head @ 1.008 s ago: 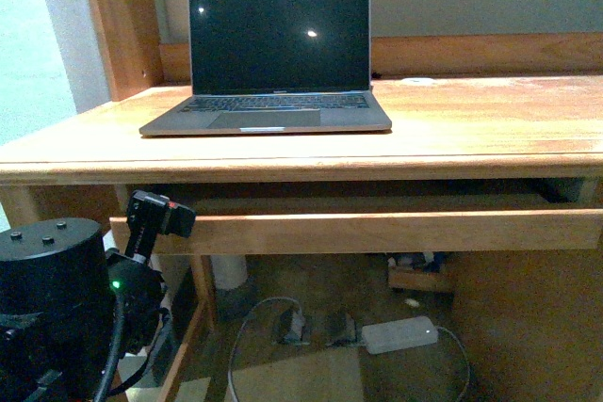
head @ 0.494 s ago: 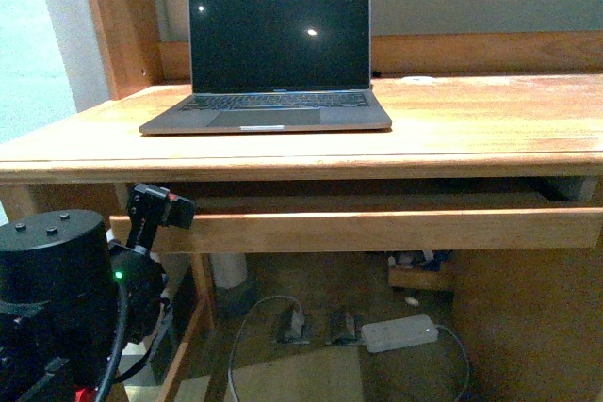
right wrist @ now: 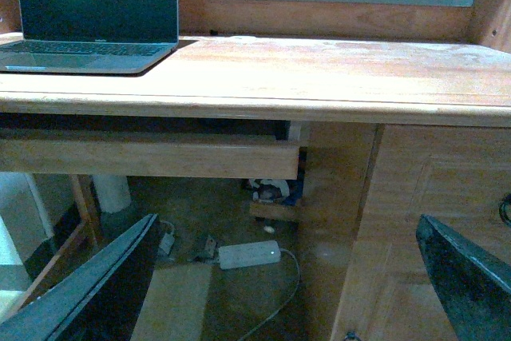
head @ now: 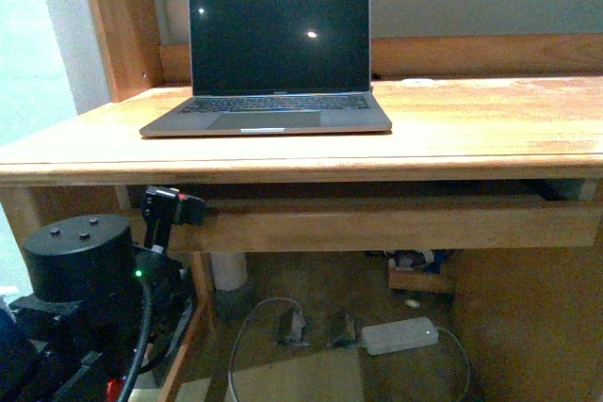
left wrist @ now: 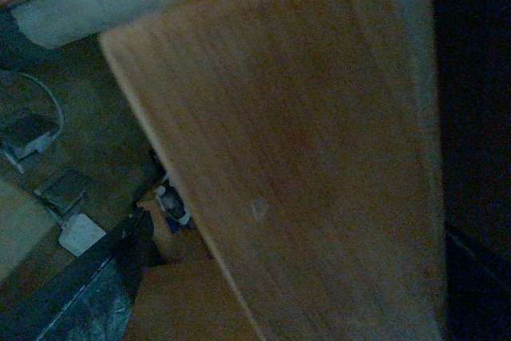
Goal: Place mouse
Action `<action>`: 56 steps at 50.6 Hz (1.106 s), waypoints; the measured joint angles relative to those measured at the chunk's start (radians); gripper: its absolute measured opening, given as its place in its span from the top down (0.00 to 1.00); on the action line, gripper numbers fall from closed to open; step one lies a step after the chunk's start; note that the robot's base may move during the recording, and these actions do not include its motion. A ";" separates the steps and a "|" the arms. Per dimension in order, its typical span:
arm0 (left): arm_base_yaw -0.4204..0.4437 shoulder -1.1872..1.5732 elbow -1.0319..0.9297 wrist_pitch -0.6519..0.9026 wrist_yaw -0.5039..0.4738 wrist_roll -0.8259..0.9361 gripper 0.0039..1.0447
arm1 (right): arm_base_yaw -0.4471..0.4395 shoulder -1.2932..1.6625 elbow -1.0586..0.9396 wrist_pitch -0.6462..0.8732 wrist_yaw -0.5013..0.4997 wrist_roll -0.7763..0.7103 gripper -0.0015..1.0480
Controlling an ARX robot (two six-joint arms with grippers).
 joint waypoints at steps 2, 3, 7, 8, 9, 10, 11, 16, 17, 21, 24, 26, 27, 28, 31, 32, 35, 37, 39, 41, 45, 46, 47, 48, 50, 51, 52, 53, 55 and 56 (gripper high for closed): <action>-0.003 0.002 0.010 -0.005 -0.001 -0.002 0.06 | 0.000 0.000 0.000 0.000 0.000 0.000 0.06; -0.004 0.004 0.014 -0.006 -0.002 -0.003 0.06 | 0.000 0.000 0.000 0.000 0.000 0.000 0.06; -0.011 0.004 0.018 -0.005 -0.023 -0.001 0.06 | 0.000 0.000 0.000 0.000 0.000 0.000 0.06; -0.012 0.003 0.018 -0.004 -0.026 0.000 0.06 | 0.000 0.000 0.000 0.000 0.000 0.000 0.06; -0.017 0.003 0.018 -0.004 -0.031 0.000 0.06 | 0.000 0.000 0.000 0.000 0.000 0.000 0.06; -0.016 0.003 0.016 -0.004 -0.031 0.005 0.06 | 0.000 0.000 0.000 0.000 0.000 0.000 0.06; -0.016 0.003 0.016 -0.004 -0.031 0.006 0.06 | 0.000 0.000 0.000 0.000 0.000 0.000 0.06; -0.016 0.003 0.011 0.002 -0.036 0.010 0.15 | 0.000 0.000 0.000 0.000 0.000 0.000 0.06; -0.016 0.003 0.011 0.003 -0.034 0.010 0.19 | 0.000 0.000 0.000 0.000 0.000 0.000 0.06; -0.014 0.003 0.008 0.016 -0.030 0.007 0.31 | 0.000 0.000 0.000 0.000 0.000 0.000 0.06; -0.014 0.002 0.005 0.021 -0.026 0.003 0.37 | 0.000 0.000 0.000 0.000 0.000 0.000 0.06; -0.013 0.000 0.000 0.024 -0.021 -0.022 0.42 | 0.000 0.000 0.000 0.000 0.000 0.000 0.06; -0.012 -0.001 -0.005 0.026 -0.014 -0.039 0.43 | 0.000 0.000 0.000 0.000 0.000 0.000 0.06; -0.011 -0.002 -0.006 0.027 -0.013 -0.042 0.43 | 0.000 0.000 0.000 0.000 0.000 0.000 0.06; -0.008 -0.005 -0.013 0.027 -0.002 -0.060 0.44 | 0.000 0.000 0.000 0.000 0.000 0.000 0.06; -0.007 -0.006 -0.015 0.028 0.002 -0.064 0.45 | 0.000 0.000 0.000 0.000 0.000 0.000 0.06; -0.006 -0.011 -0.025 0.029 0.005 -0.075 0.45 | 0.000 0.000 0.000 0.000 0.000 0.000 0.06; -0.004 -0.018 -0.039 0.030 0.009 -0.081 0.45 | 0.000 0.000 0.000 0.000 0.000 0.000 0.06; -0.002 -0.028 -0.056 0.029 0.017 -0.082 0.45 | 0.000 0.000 0.000 0.000 0.000 0.000 0.06; -0.001 -0.037 -0.070 0.029 0.024 -0.083 0.45 | 0.000 0.000 0.000 0.000 0.000 0.000 0.06; 0.000 -0.054 -0.096 0.029 0.036 -0.089 0.45 | 0.000 0.000 0.000 0.000 0.000 0.000 0.06; 0.000 -0.058 -0.101 0.030 0.039 -0.089 0.45 | 0.000 0.000 0.000 0.000 0.000 0.000 0.06; 0.001 -0.061 -0.107 0.030 0.041 -0.090 0.45 | 0.000 0.000 0.000 0.000 0.000 0.000 0.06; 0.001 -0.065 -0.111 0.030 0.044 -0.090 0.45 | 0.000 0.000 0.000 0.000 0.000 0.000 0.06; 0.005 -0.076 -0.127 0.031 0.053 -0.092 0.45 | 0.000 0.000 0.000 0.000 0.000 0.000 0.06; 0.008 -0.082 -0.139 0.031 0.062 -0.094 0.45 | 0.000 0.000 0.000 0.000 0.000 0.000 0.06; 0.010 -0.089 -0.150 0.032 0.069 -0.096 0.45 | 0.000 0.000 0.000 0.000 0.000 0.000 0.06; 0.012 -0.096 -0.162 0.033 0.075 -0.096 0.45 | 0.000 0.000 0.000 0.000 0.000 0.000 0.06; 0.014 -0.113 -0.187 0.031 0.081 -0.096 0.45 | 0.000 0.000 0.000 0.000 0.000 0.000 0.06; 0.014 -0.118 -0.193 0.030 0.084 -0.097 0.46 | 0.000 0.000 0.000 0.000 0.000 0.000 0.06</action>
